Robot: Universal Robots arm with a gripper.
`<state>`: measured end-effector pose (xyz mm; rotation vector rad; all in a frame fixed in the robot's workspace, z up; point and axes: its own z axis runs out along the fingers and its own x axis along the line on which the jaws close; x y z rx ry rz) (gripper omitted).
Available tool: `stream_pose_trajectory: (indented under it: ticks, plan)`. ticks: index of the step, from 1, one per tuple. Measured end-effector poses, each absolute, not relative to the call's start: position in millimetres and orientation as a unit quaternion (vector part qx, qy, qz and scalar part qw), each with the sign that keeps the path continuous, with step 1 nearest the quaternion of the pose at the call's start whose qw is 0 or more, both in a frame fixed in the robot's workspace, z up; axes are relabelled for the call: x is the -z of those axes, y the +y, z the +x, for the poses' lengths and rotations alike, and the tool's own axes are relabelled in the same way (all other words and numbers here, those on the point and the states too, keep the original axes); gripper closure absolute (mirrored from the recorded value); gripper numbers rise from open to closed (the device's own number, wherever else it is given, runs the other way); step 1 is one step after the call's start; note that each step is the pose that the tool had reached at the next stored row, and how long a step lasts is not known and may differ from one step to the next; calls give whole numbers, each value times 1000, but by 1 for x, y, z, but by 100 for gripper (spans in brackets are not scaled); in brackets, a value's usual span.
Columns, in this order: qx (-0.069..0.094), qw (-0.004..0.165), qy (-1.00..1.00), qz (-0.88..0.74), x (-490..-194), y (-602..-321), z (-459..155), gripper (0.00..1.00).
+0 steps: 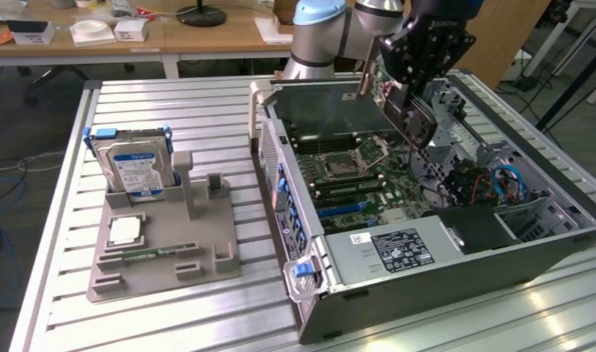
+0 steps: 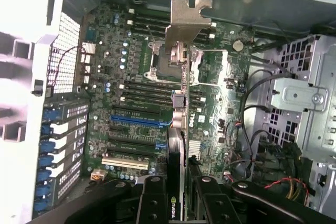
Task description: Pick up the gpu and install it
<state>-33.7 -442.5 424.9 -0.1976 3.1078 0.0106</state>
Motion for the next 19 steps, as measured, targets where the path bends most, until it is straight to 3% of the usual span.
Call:
stream_pose_trajectory:
  ticks: [19]
  plan:
    - [-5, 13, 989, -149, -425, -442, -34, 74]
